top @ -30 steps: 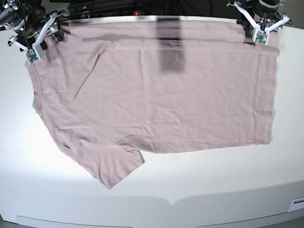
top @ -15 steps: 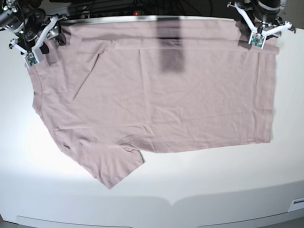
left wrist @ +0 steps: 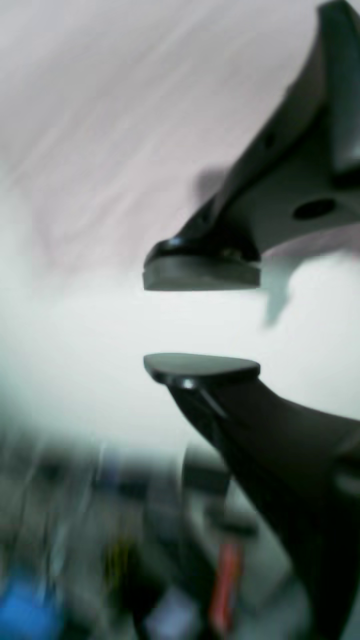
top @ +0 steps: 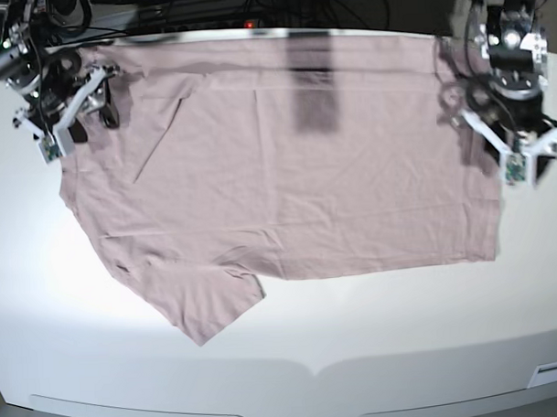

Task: Fold the T-shirt properly
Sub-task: 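Release the left gripper and move it along the shirt's side edge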

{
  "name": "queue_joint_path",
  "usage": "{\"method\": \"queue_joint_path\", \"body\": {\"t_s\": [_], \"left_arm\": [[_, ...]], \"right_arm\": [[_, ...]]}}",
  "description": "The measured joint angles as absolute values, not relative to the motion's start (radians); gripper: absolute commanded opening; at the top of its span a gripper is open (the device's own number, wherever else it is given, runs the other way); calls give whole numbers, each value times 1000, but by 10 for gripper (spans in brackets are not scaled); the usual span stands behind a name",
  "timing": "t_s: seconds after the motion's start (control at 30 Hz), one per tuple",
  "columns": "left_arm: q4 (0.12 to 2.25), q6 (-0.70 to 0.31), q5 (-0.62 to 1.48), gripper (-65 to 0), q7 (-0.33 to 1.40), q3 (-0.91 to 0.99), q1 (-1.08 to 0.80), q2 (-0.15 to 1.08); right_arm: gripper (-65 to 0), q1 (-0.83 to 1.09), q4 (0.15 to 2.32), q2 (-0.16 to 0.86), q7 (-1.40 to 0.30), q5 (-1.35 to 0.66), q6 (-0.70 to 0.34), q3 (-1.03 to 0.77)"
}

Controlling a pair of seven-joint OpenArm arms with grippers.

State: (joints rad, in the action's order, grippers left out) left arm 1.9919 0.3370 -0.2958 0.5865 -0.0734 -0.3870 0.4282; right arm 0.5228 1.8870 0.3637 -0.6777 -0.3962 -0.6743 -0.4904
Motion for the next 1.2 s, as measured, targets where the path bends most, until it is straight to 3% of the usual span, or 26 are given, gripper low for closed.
{"method": "queue_joint_path", "body": {"t_s": [0.13,0.27,0.43,0.5,0.7,0.97,1.2], "left_arm": [[1992,457,-358,-448,591,-75,-357,424],[1992,445,-368,-448,603,-75,-357,424],[1991,128,-287,-447,670,-79,-308,422],[1989,48,-209,-442,670,-79,-257,421],[1832,-56,-94,-346,679,-77,-59,424],[1251,-250,101,-223,754,-78,288,420],[885,-332,265,-218,764,-75,589,422]], "right_arm": [[-305,511,1887,363,-677,-396,-674,-490],[-305,510,1887,363,-658,-397,-674,-490],[-305,503,1887,362,-727,-481,-674,-490],[-305,498,1887,363,-741,-490,-674,-490],[-305,496,1887,363,-786,-496,-674,-490],[-305,478,1887,363,-813,-500,-674,-490],[-305,403,1887,363,-915,-571,-673,-490]]}}
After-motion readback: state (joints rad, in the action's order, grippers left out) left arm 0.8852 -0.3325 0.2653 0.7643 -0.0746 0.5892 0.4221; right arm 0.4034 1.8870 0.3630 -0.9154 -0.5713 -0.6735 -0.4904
